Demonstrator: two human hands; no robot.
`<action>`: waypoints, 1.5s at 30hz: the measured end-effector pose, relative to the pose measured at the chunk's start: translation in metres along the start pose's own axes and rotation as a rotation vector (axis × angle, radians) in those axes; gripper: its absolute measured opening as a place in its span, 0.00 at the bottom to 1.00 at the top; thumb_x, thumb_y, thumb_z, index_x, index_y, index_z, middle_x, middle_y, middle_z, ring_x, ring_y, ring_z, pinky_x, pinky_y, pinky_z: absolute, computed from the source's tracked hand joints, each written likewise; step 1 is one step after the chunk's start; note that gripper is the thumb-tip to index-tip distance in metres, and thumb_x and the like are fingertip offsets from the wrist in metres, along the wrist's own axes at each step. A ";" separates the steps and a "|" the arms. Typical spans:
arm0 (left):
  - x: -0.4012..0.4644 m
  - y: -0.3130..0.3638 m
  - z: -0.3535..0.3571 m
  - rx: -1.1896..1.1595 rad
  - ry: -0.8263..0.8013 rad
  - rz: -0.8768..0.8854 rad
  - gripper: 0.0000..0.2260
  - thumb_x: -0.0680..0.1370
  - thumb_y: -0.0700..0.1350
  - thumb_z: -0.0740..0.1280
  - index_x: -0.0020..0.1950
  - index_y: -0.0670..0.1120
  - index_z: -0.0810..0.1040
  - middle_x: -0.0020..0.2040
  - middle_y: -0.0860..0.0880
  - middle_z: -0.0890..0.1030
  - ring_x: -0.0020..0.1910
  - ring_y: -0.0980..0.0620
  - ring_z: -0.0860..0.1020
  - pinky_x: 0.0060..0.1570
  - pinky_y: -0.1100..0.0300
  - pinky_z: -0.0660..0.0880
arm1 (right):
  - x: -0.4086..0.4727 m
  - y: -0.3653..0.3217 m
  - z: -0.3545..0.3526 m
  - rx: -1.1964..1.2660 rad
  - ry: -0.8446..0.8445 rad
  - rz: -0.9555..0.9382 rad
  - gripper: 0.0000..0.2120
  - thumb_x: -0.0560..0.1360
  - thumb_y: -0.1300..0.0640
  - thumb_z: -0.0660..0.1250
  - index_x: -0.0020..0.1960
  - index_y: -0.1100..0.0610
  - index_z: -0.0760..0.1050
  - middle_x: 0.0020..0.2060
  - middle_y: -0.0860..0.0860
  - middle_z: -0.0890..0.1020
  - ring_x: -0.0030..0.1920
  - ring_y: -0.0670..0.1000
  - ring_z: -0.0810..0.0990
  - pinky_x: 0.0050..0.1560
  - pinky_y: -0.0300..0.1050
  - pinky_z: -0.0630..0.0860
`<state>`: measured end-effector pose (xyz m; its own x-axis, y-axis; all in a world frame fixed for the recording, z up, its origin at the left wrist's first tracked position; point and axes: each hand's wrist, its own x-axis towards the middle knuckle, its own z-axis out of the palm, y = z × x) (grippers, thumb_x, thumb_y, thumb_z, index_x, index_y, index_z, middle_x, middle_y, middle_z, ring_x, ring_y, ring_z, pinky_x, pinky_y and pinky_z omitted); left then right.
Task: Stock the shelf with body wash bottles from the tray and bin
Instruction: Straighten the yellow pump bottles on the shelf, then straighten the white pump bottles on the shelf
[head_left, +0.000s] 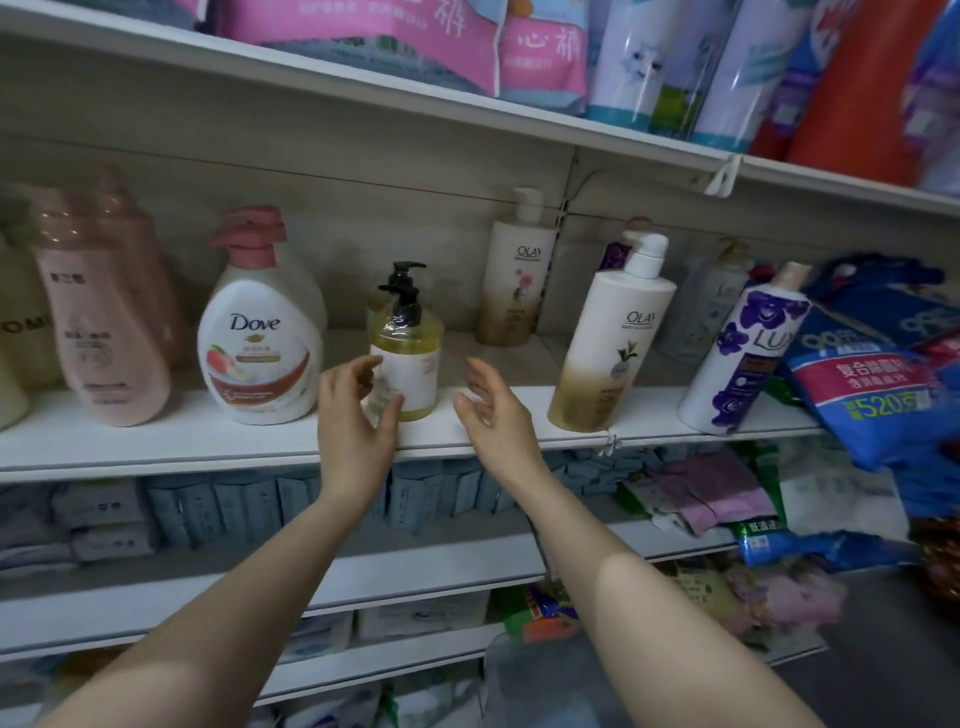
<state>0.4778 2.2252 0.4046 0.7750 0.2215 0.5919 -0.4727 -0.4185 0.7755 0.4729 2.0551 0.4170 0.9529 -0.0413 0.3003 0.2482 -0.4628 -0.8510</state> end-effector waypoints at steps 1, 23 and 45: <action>-0.008 0.005 0.005 0.010 0.002 0.021 0.18 0.76 0.41 0.70 0.64 0.49 0.72 0.59 0.49 0.71 0.56 0.55 0.74 0.57 0.62 0.73 | -0.003 0.004 -0.010 -0.029 0.025 -0.035 0.23 0.81 0.49 0.64 0.74 0.45 0.65 0.70 0.48 0.74 0.68 0.46 0.73 0.68 0.47 0.72; -0.055 0.110 0.179 0.040 -0.154 -0.194 0.33 0.71 0.43 0.76 0.73 0.51 0.65 0.65 0.52 0.76 0.63 0.53 0.74 0.64 0.49 0.74 | 0.010 0.083 -0.203 -0.090 -0.097 -0.073 0.39 0.73 0.53 0.75 0.78 0.50 0.58 0.72 0.51 0.73 0.70 0.50 0.73 0.69 0.50 0.72; -0.010 0.074 0.180 0.179 -0.281 -0.185 0.28 0.70 0.47 0.76 0.68 0.51 0.73 0.59 0.50 0.81 0.56 0.52 0.80 0.57 0.51 0.78 | 0.059 0.099 -0.177 0.033 -0.212 -0.004 0.36 0.72 0.56 0.76 0.75 0.51 0.63 0.65 0.45 0.75 0.65 0.47 0.74 0.67 0.48 0.74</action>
<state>0.5105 2.0333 0.4168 0.9369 0.0679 0.3428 -0.2525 -0.5468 0.7983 0.5227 1.8500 0.4272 0.9663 0.1492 0.2099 0.2547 -0.4336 -0.8643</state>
